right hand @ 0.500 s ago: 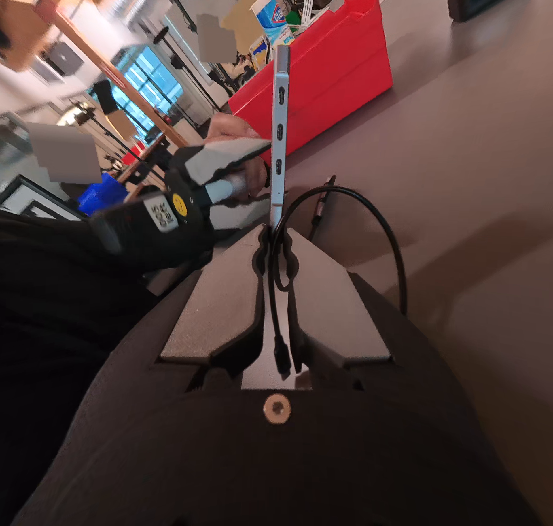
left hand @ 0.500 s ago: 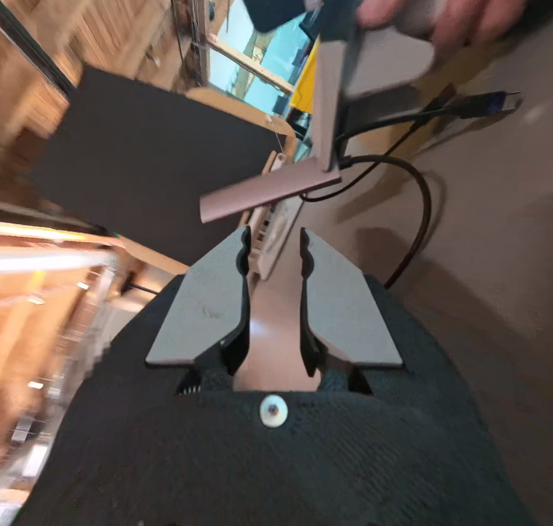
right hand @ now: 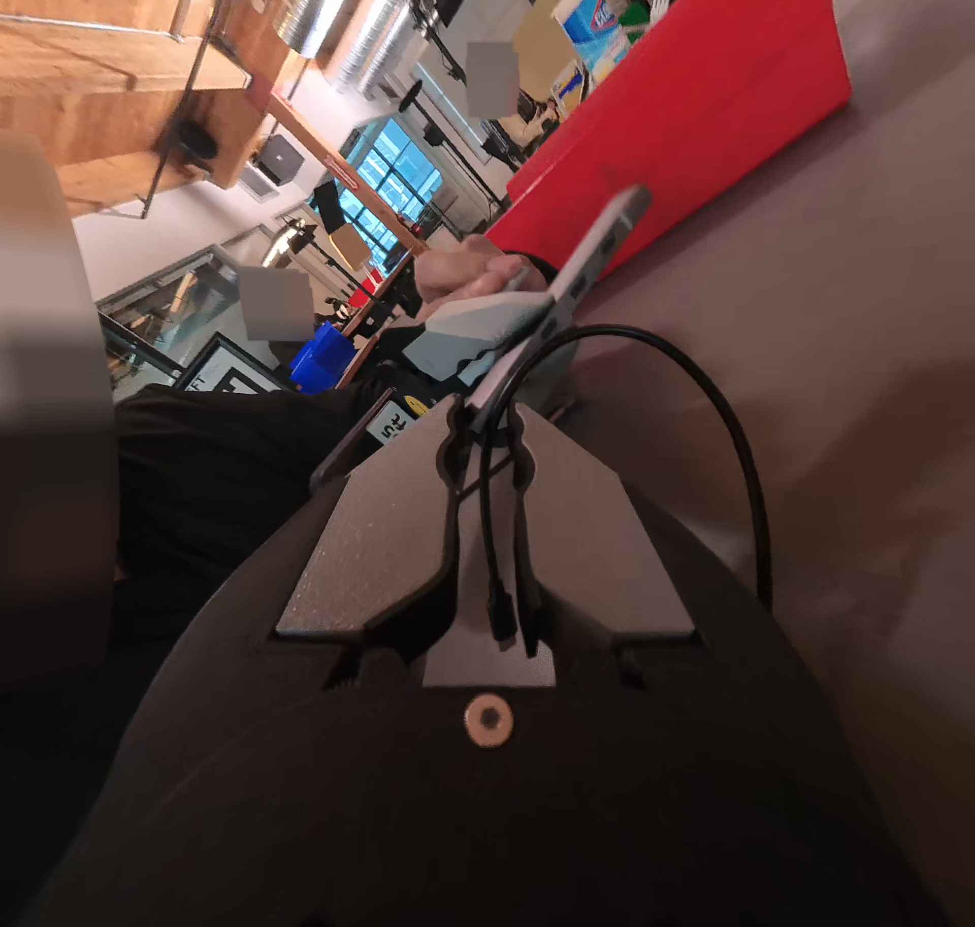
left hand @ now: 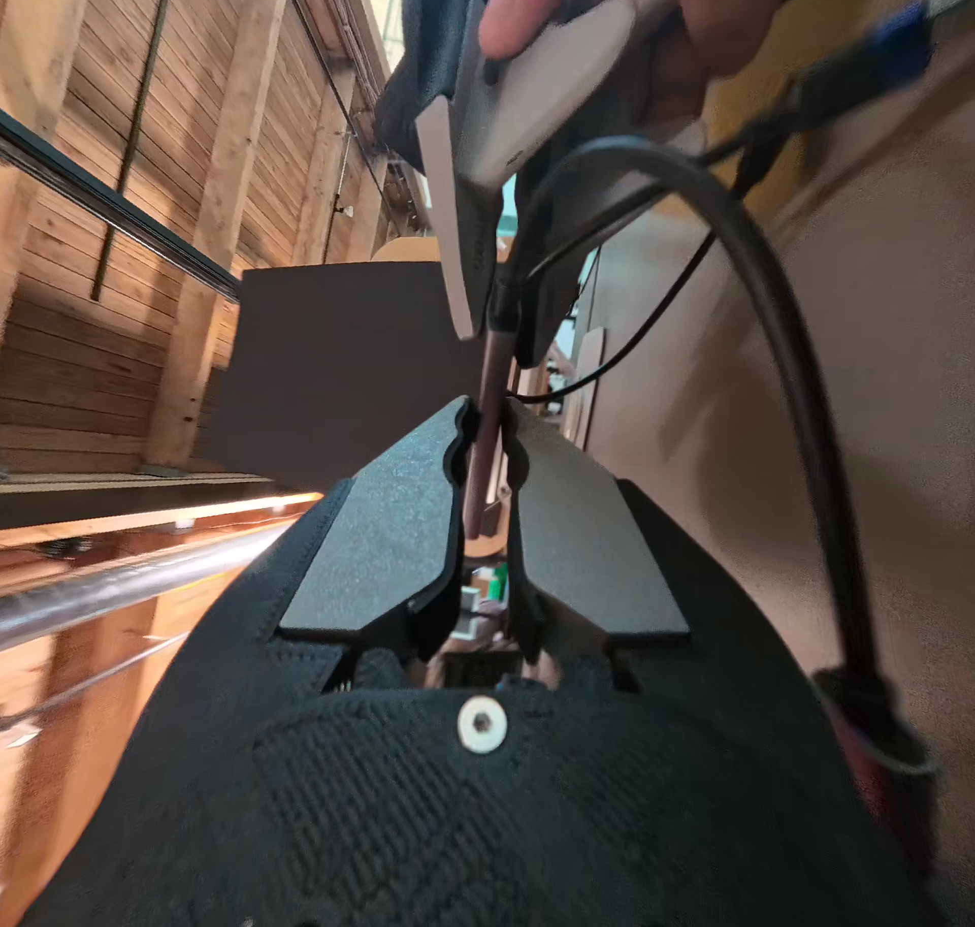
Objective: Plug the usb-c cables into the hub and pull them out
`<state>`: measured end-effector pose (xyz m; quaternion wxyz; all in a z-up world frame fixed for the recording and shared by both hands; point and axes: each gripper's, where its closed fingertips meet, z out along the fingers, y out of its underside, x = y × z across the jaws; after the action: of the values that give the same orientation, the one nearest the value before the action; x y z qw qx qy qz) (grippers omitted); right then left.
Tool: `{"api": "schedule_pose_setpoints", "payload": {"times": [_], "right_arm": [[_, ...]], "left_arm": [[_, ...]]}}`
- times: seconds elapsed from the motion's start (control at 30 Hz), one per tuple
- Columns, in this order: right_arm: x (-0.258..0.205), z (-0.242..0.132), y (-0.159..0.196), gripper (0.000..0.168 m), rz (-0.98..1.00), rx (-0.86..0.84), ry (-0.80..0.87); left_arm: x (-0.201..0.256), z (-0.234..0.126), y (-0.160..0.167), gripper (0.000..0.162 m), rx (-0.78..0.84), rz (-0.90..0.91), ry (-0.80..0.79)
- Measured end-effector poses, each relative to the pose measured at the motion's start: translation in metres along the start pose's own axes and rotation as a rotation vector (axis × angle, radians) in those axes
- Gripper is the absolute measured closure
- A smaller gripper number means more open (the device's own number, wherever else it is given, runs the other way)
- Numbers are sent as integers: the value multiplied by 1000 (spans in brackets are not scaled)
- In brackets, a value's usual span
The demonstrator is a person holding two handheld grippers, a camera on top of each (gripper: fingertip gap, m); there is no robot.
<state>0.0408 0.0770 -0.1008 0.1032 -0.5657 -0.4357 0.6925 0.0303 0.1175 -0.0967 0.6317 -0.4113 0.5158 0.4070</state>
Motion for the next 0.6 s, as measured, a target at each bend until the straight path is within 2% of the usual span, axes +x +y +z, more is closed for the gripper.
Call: {"api": "schedule_pose_setpoints", "payload": {"times": [0.07,0.2,0.27,0.3,0.43,0.53,0.6], "right_arm": [[-2,-5,-6,155,-67,18,35],[7,-24,-13,155,-150,31,144],[18,-32,-15,167,-163,37,223],[21,-34,-18,167,-181,45,249],[1,-31,-40,168,-304,125,227],[-4,-29,-55,168,-364,184,244],[-17,-28,-68,168,-386,249,195]], "left_arm": [[0,0,1,155,22,-63,17],[-4,-1,12,155,23,-71,-13],[-7,-5,3,155,87,-64,-26],[-6,-8,-5,155,128,-63,-20],[-2,-12,-25,155,200,-100,2],[-1,-11,-26,155,212,-193,33],[-3,-10,-21,155,206,-277,49]]}}
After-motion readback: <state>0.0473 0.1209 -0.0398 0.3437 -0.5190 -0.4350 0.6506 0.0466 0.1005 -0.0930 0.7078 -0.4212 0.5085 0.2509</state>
